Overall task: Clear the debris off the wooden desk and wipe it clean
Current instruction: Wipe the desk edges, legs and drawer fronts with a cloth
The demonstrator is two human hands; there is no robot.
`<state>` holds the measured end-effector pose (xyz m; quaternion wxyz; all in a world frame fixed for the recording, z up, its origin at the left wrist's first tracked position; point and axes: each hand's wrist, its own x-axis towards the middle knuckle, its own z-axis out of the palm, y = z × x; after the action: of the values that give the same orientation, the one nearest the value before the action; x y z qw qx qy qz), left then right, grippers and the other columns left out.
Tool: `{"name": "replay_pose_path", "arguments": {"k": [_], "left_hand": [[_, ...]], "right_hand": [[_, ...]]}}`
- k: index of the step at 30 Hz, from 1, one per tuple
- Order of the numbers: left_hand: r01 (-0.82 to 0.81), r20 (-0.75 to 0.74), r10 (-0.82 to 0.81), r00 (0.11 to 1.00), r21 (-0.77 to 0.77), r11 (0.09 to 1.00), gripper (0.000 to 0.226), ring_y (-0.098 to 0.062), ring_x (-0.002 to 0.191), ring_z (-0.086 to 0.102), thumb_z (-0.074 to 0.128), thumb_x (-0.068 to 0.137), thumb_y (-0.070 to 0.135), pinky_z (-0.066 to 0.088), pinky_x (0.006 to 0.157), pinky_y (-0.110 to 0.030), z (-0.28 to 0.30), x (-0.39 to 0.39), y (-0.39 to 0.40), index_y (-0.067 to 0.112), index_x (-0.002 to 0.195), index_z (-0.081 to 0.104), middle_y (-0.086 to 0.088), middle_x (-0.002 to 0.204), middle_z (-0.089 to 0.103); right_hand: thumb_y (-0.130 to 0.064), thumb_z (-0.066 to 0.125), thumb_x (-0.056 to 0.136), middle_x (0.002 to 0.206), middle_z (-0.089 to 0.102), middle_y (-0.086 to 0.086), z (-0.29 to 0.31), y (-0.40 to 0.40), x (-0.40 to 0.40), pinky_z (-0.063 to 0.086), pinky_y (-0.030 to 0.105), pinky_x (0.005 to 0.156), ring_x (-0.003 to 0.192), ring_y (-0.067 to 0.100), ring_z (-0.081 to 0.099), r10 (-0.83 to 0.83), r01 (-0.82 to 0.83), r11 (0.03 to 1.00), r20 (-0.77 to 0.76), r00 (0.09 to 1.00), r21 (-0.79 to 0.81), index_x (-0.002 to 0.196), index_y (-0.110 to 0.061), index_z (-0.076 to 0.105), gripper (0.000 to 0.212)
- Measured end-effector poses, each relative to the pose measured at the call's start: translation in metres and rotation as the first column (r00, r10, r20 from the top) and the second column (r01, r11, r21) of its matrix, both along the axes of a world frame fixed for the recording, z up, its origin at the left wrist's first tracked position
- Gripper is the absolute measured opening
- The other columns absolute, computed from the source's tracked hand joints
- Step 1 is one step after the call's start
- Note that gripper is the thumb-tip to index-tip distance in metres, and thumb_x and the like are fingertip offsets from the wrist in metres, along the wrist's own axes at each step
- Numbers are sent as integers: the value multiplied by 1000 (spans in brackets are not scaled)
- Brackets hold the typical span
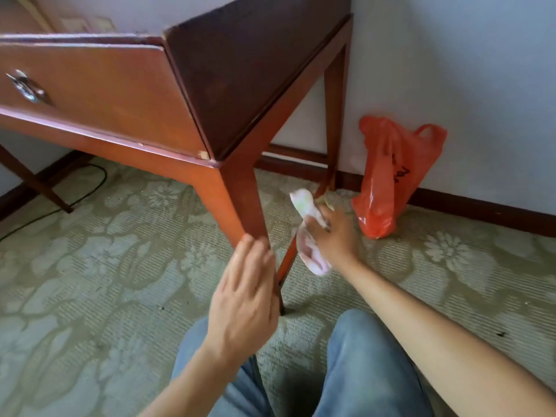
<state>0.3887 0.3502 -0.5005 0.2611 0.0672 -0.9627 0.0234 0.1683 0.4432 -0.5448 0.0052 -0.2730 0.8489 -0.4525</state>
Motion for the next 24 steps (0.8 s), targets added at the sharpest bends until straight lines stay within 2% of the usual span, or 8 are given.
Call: {"name": "replay_pose_path", "arguments": {"k": [4, 9, 12, 16, 20, 21, 22, 24], "left_hand": [[22, 440, 17, 898, -82, 996, 61, -36, 152, 31, 42, 85, 20, 19, 126, -51, -71, -9, 9, -8, 135, 62, -24, 153, 50], [-48, 523, 190, 831, -274, 960, 68, -33, 160, -5, 23, 90, 9, -12, 129, -47, -114, -21, -2, -12, 154, 31, -24, 169, 12], [-84, 589, 261, 765, -310, 947, 70, -34, 156, -25, 12, 91, 8, -26, 123, -49, -126, -21, 2, -13, 158, 3, -26, 170, -11], [-146, 650, 277, 707, -250, 957, 73, -37, 158, -15, 27, 93, 15, -23, 124, -48, -139, -31, 11, -16, 156, 6, -31, 168, -10], [-200, 776, 291, 560, -214, 956, 73, -41, 146, -40, 19, 101, 18, -39, 113, -45, -138, -57, 16, -20, 146, -24, -37, 154, -38], [-221, 781, 285, 556, -192, 956, 73, -42, 147, -39, 19, 102, 19, -35, 116, -45, -141, -64, 17, -19, 147, -24, -38, 154, -36], [-220, 772, 279, 572, -183, 958, 73, -42, 148, -36, 20, 103, 20, -31, 119, -46, -145, -70, 18, -19, 147, -22, -38, 155, -35], [-263, 748, 261, 611, -119, 957, 70, -46, 154, -23, 17, 100, 18, -23, 122, -47, -160, -86, 18, -19, 150, -13, -39, 158, -26]], "right_hand": [[-49, 45, 106, 150, 48, -2, -69, -1, -3, 44, 30, 74, 115, 21, 60, 160, -167, 912, 48, 986, 376, 142, -35, 54, 40], [-43, 39, 108, 152, 43, -13, -122, -37, 8, 51, 34, 72, 104, 25, 67, 654, -548, 689, -82, 752, 474, 137, -47, 51, 31], [-35, 42, 101, 138, 58, -2, -141, -49, -19, 48, 31, 55, 86, 24, 70, 744, -562, 624, -192, 640, 543, 137, -38, 57, 38], [-18, 57, 92, 122, 58, 1, -136, -56, -46, 54, 34, 59, 92, 26, 66, 461, -342, 827, -190, 867, 446, 134, -36, 54, 45], [-25, 50, 91, 139, 58, -7, -161, -37, -51, 44, 21, 46, 85, 15, 63, 833, -629, 523, -189, 520, 575, 138, -40, 58, 49], [-26, 59, 92, 142, 56, -9, -161, -37, -68, 34, 17, 43, 77, 10, 58, 841, -611, 504, -186, 508, 610, 139, -44, 56, 50], [-27, 66, 93, 142, 55, -9, -159, -40, -87, 29, 16, 44, 75, 6, 54, 777, -561, 571, -175, 604, 599, 138, -48, 55, 51], [-29, 66, 100, 143, 52, -6, -142, -47, -113, 45, 23, 54, 92, 12, 62, 542, -358, 746, -199, 816, 562, 135, -48, 59, 41]]}}
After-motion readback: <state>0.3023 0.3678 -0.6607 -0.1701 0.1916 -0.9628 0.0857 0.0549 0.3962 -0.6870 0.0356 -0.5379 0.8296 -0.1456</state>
